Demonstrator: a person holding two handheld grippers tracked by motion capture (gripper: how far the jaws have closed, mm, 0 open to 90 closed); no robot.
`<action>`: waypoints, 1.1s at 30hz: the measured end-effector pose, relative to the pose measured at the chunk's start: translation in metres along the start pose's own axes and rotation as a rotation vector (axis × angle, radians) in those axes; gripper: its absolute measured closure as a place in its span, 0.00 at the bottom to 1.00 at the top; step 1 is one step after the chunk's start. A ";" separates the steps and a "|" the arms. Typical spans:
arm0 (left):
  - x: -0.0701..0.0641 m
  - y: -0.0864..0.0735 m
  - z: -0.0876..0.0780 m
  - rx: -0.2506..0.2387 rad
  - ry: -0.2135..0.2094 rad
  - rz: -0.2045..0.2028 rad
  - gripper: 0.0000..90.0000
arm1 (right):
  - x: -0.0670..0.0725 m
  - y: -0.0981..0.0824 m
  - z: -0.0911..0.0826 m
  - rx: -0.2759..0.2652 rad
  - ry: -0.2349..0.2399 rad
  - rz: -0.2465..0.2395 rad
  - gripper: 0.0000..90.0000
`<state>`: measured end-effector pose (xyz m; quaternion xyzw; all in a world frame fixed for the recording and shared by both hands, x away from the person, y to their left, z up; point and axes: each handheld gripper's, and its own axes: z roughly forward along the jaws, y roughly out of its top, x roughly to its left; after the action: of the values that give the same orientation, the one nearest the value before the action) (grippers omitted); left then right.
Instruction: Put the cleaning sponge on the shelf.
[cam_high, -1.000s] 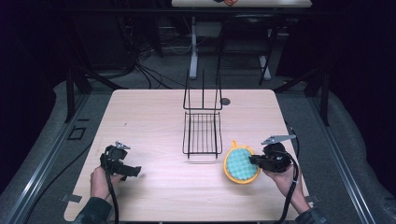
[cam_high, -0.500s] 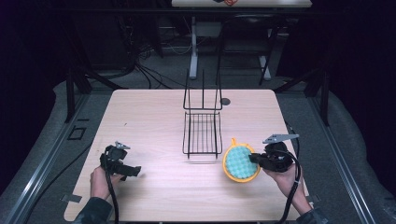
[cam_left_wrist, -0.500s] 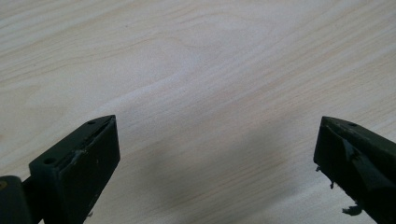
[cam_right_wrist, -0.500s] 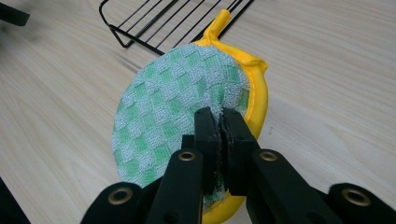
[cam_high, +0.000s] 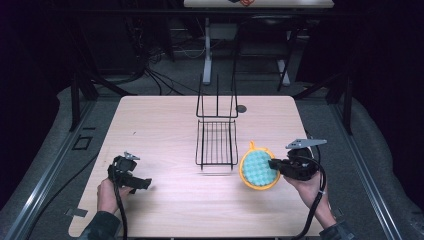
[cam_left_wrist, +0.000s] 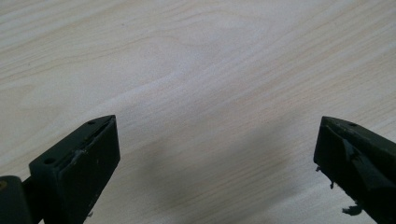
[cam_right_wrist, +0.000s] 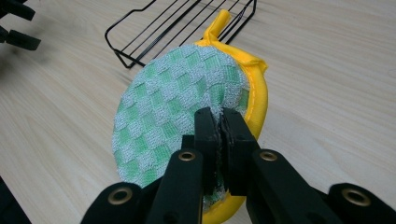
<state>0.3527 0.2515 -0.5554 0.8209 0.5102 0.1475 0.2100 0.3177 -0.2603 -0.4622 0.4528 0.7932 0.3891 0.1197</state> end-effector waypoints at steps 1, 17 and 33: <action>0.000 0.000 0.000 0.000 -0.001 -0.002 0.00 | -0.001 0.001 0.000 0.000 -0.001 -0.002 0.96; 0.000 0.000 0.000 -0.005 -0.010 -0.007 0.01 | 0.001 0.029 0.007 -0.018 -0.002 -0.021 0.96; -0.002 0.001 -0.001 -0.008 -0.028 -0.013 0.01 | 0.006 0.060 0.022 -0.022 -0.004 -0.041 0.96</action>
<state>0.3526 0.2490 -0.5542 0.8186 0.5121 0.1365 0.2212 0.3636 -0.2268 -0.4324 0.4361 0.7978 0.3942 0.1342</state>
